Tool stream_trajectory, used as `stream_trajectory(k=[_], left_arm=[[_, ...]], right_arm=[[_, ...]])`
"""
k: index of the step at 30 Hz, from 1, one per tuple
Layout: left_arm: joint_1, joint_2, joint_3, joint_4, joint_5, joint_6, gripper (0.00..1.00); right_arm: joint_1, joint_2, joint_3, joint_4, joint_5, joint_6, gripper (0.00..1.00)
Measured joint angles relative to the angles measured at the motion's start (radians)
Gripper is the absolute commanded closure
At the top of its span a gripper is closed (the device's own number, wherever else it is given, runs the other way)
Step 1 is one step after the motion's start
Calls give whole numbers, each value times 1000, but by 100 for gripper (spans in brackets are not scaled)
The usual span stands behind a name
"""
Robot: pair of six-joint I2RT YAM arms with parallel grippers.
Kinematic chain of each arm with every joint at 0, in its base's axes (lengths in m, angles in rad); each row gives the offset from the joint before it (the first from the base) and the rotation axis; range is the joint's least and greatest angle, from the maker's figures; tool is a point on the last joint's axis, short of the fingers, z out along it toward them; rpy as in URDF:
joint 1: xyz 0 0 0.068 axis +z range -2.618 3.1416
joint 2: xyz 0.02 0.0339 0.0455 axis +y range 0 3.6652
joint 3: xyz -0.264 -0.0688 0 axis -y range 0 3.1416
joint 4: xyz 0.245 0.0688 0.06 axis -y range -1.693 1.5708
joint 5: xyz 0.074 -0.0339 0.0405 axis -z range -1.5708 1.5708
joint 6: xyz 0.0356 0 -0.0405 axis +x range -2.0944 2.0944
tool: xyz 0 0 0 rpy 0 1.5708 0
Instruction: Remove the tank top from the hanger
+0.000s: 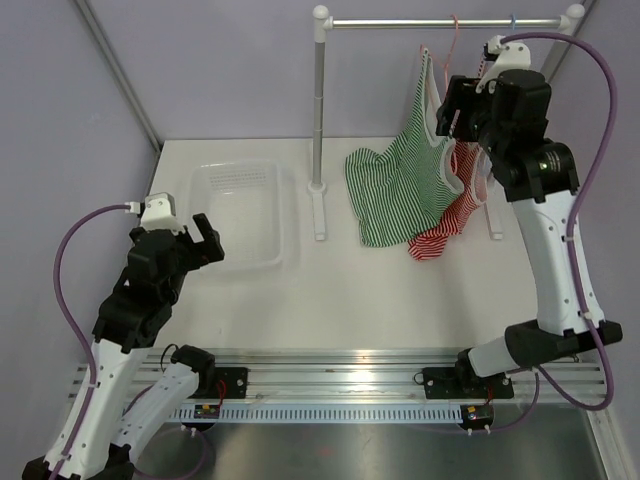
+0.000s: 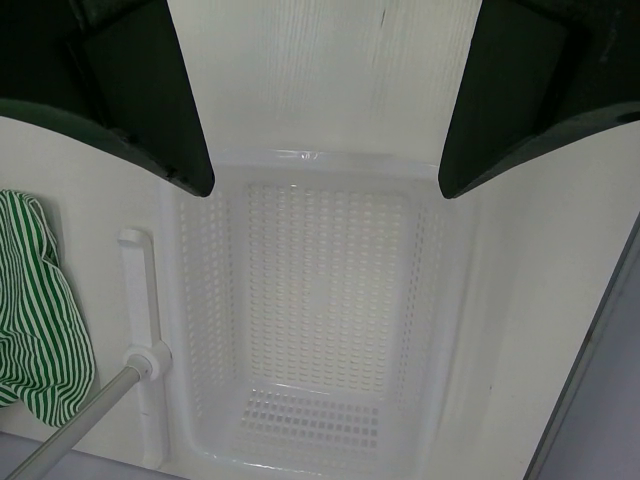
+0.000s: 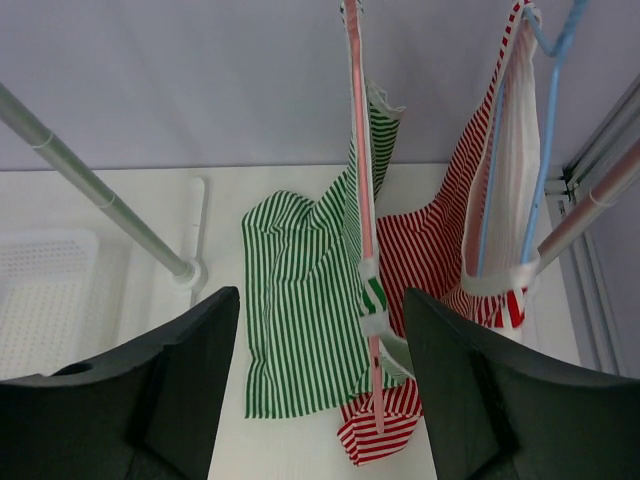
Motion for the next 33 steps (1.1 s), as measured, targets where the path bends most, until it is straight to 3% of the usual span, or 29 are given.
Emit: stream_trajectory(k=[7,11,12,14,17,19,23,25,33], left_arm=[[0,-2,-1,0,6,1,1],[0,-1,-8,2,14,4,1],[0,-1,-10,2,17,6,1],[0,0,-11,2,24,7,1],[-2,0,-11,7,31,8,1],[-2,0,-11,8,34,12,1],[-2,-1,-11,8,39,16,1],[-2,-1,-11,8,42,16,1],[-2,-1,-10,8,49,18,1]], right_arm=[[-43,259,229,-12,-28,-47,29],[-74,381,340,-35,-45,-61,42],[-78,402,357,-46,-52,-63,53],[-83,431,379,-59,-64,-69,62],[-87,455,388,-76,-80,-69,61],[-87,457,388,-82,-88,-70,67],[-90,457,387,-83,-90,-77,94],[-92,457,386,-84,-91,-74,100],[-97,457,423,-118,-112,-71,100]])
